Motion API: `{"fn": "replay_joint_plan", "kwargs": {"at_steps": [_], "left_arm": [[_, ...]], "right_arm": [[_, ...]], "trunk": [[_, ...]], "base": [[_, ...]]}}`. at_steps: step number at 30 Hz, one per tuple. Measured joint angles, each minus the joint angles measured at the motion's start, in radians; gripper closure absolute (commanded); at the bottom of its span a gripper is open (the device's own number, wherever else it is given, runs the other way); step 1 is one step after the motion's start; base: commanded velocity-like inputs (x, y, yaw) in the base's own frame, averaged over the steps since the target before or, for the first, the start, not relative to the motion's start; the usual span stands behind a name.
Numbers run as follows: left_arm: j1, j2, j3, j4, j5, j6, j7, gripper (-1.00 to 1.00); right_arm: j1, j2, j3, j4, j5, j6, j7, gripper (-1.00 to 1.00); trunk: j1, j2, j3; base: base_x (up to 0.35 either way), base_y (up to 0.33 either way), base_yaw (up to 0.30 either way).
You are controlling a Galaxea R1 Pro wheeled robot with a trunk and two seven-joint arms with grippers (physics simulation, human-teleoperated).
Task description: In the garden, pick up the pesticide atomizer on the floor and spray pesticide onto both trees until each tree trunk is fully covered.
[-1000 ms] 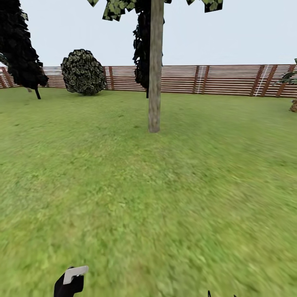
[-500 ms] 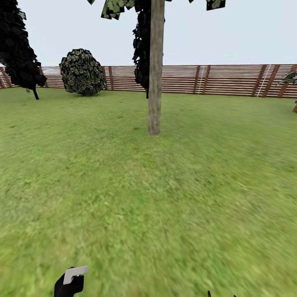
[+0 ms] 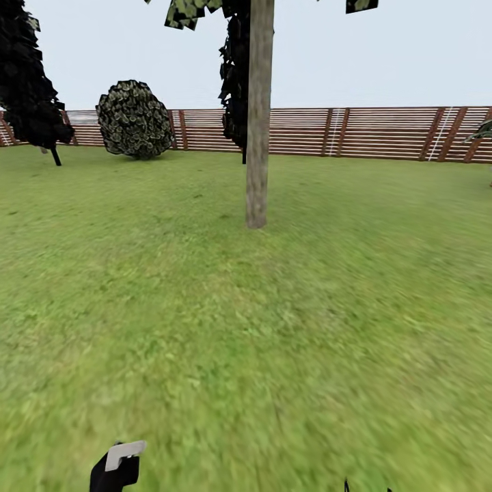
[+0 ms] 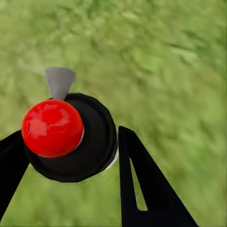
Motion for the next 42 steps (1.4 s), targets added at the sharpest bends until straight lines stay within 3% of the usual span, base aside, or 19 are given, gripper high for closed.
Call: {"fn": "replay_joint_plan", "kwargs": {"at_steps": [35, 42], "left_arm": [[0.0, -0.007, -0.002, 0.001, -0.001, -0.001, -0.002, 1.0], [0.001, 0.006, 0.021, -0.002, -0.001, -0.004, -0.005, 1.0]], "right_arm": [[0.0, 0.0, 0.0, 0.0, 0.0, 0.0, 0.0, -1.0], [0.0, 0.0, 0.0, 0.0, 0.0, 0.0, 0.0, -1.0]], "trunk": [[0.0, 0.0, 0.0], [0.0, 0.0, 0.0]], "base": [[0.338, 0.0, 0.0], [0.339, 0.0, 0.0]]}}
